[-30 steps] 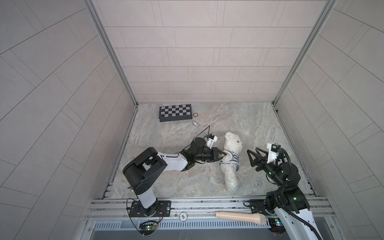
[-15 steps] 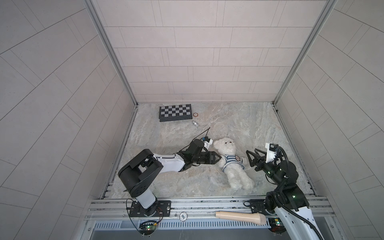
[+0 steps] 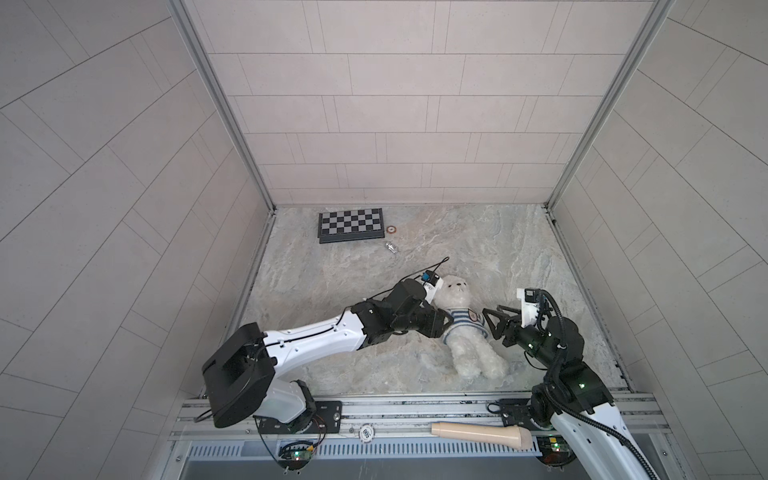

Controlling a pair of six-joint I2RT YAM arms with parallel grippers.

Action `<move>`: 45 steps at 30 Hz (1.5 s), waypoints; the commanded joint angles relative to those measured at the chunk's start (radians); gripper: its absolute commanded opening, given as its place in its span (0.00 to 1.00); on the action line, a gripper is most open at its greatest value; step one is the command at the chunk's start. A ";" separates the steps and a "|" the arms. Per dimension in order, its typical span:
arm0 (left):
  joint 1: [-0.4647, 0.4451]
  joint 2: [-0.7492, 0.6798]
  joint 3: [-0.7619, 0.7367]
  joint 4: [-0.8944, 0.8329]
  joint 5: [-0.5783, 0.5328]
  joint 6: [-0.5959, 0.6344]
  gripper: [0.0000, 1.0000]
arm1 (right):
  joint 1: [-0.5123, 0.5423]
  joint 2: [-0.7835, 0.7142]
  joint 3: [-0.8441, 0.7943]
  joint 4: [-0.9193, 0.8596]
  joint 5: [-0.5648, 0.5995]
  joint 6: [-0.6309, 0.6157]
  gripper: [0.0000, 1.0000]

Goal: Dress the teddy bear

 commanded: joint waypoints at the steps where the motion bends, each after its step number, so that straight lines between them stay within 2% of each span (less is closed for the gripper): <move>1: 0.020 -0.010 -0.021 -0.063 -0.081 -0.022 0.59 | 0.078 0.026 0.009 0.068 -0.003 -0.017 0.65; 7: 0.007 0.033 -0.062 0.052 0.020 -0.086 0.60 | 0.254 0.166 0.053 0.095 0.123 -0.092 0.65; 12: 0.007 0.049 -0.092 0.084 0.023 -0.111 0.49 | 0.352 0.281 0.059 0.159 0.196 -0.104 0.62; 15: 0.008 0.063 -0.102 0.095 0.027 -0.115 0.47 | 0.383 0.313 0.056 0.176 0.228 -0.111 0.58; 19: 0.007 0.092 -0.110 0.135 0.041 -0.120 0.44 | 0.389 0.343 0.050 0.189 0.245 -0.115 0.51; 25: 0.020 0.098 -0.128 0.179 0.050 -0.135 0.19 | 0.396 0.362 0.048 0.194 0.244 -0.121 0.35; 32: 0.042 0.083 -0.143 0.198 0.054 -0.134 0.00 | 0.410 0.374 0.039 0.166 0.229 -0.130 0.25; 40: 0.095 0.063 -0.166 0.211 0.061 -0.121 0.00 | 0.422 0.357 0.017 0.141 0.244 -0.128 0.09; 45: 0.126 0.052 -0.176 0.203 0.053 -0.092 0.00 | 0.422 0.381 0.024 0.132 0.243 -0.126 0.07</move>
